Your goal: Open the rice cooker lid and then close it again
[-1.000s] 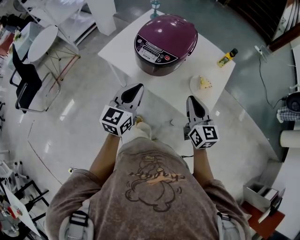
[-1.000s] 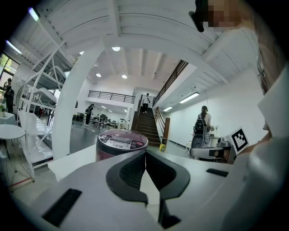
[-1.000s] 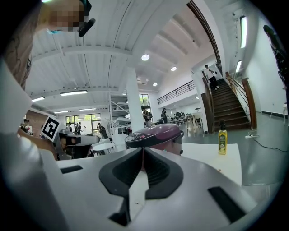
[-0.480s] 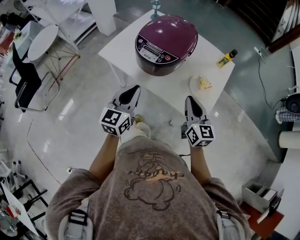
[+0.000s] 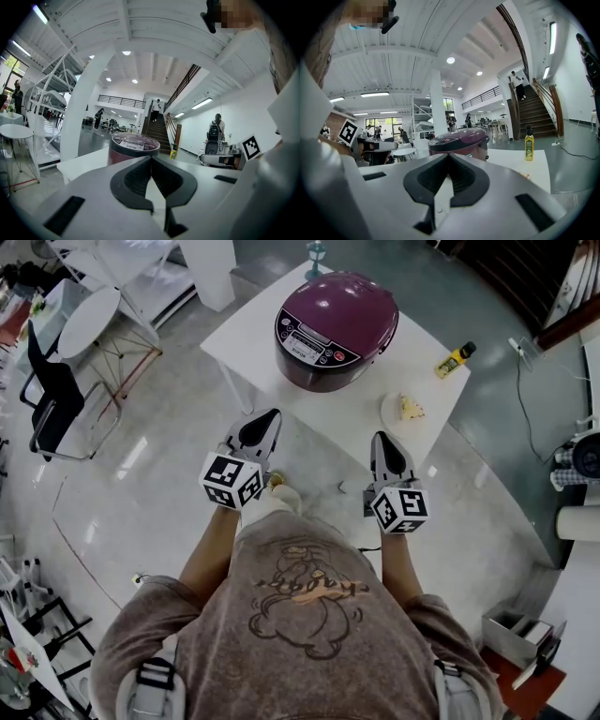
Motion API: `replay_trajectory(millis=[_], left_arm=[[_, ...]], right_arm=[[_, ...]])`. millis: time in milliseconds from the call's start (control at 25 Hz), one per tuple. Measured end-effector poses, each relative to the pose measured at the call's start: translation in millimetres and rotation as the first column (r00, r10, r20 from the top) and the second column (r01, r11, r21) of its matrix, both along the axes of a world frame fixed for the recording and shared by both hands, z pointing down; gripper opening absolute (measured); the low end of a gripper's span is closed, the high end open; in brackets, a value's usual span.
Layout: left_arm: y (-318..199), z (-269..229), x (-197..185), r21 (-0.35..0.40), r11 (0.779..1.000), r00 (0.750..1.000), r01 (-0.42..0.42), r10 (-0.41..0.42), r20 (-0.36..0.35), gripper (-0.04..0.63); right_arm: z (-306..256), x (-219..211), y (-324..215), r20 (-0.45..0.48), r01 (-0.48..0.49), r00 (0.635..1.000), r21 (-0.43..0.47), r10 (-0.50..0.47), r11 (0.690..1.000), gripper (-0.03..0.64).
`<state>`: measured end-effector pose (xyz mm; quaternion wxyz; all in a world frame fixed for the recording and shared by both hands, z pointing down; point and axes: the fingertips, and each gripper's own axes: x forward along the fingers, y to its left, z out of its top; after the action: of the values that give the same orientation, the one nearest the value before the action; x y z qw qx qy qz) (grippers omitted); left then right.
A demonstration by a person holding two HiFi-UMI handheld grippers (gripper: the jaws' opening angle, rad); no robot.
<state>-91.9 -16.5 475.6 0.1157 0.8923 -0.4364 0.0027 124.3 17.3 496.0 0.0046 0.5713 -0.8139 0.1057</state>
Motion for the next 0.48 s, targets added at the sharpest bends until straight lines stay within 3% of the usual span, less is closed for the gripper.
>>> replay_trajectory(millis=[480], left_arm=[[6.3, -2.9, -0.3, -0.007, 1.0, 1.0, 0.003, -0.003, -0.007, 0.021]], right_arm=[[-0.5, 2.2, 5.4, 0.004, 0.008, 1.0, -0.007, -0.008, 1.0, -0.002]])
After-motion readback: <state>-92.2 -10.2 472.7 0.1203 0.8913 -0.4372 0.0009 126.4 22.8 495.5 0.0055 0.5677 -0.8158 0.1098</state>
